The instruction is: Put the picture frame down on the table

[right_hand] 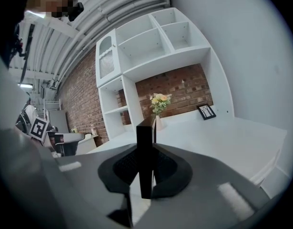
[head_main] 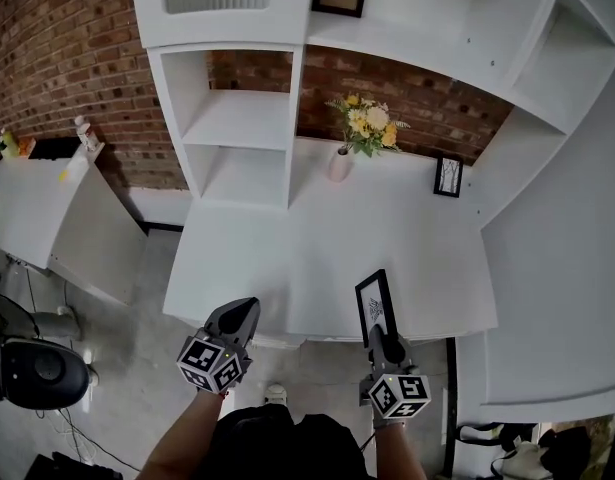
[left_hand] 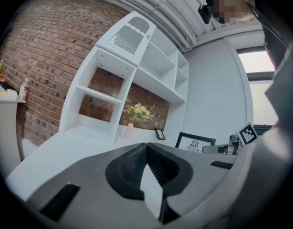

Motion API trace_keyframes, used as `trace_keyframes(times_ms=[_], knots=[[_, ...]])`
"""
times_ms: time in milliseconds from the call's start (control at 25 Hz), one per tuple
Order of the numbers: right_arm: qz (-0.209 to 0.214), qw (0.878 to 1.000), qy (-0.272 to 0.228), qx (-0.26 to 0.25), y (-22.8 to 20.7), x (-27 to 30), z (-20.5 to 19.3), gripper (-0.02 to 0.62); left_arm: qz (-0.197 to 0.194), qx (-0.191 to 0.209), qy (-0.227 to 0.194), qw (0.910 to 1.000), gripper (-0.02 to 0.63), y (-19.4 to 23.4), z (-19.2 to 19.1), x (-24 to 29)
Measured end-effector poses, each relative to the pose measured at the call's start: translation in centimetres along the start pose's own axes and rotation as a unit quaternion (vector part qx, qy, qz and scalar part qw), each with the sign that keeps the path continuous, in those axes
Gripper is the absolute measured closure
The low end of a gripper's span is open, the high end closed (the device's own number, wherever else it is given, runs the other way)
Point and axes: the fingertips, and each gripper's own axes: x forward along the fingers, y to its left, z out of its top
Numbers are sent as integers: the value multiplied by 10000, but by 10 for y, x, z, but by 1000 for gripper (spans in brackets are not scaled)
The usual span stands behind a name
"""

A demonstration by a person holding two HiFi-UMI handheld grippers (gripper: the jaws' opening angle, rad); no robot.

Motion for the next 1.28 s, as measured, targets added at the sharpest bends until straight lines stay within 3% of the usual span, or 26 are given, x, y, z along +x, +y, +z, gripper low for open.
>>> trace_keyframes(times_ms=[440, 720, 1280], knots=[[249, 9992, 303, -119, 19, 55, -19, 552, -73, -139, -3, 9999, 606, 14, -2, 31], [492, 9973, 465, -273, 25, 93, -26, 552, 264, -154, -56, 9995, 606, 44, 5, 40], [799, 9914, 835, -614, 14, 137, -38, 552, 460, -198, 57, 9987, 606, 65, 4, 86]])
